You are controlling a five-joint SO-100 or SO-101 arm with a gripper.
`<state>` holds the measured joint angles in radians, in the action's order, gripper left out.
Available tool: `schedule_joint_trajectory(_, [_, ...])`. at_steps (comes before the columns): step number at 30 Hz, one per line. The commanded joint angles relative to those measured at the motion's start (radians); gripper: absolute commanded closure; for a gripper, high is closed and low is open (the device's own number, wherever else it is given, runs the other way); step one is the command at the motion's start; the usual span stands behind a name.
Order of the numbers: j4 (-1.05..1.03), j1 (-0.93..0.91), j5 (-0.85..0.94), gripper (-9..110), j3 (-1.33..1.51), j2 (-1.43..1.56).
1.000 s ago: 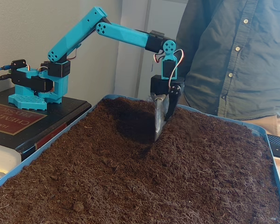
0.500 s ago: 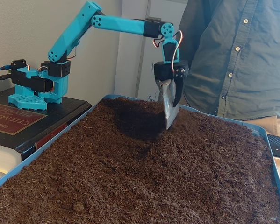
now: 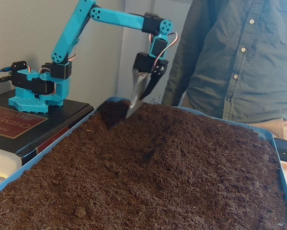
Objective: Build a berm.
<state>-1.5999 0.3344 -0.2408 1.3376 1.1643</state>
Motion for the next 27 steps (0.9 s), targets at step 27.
schedule_joint_trajectory(27, [0.351, 0.198, -0.227, 101, 0.021, -0.215])
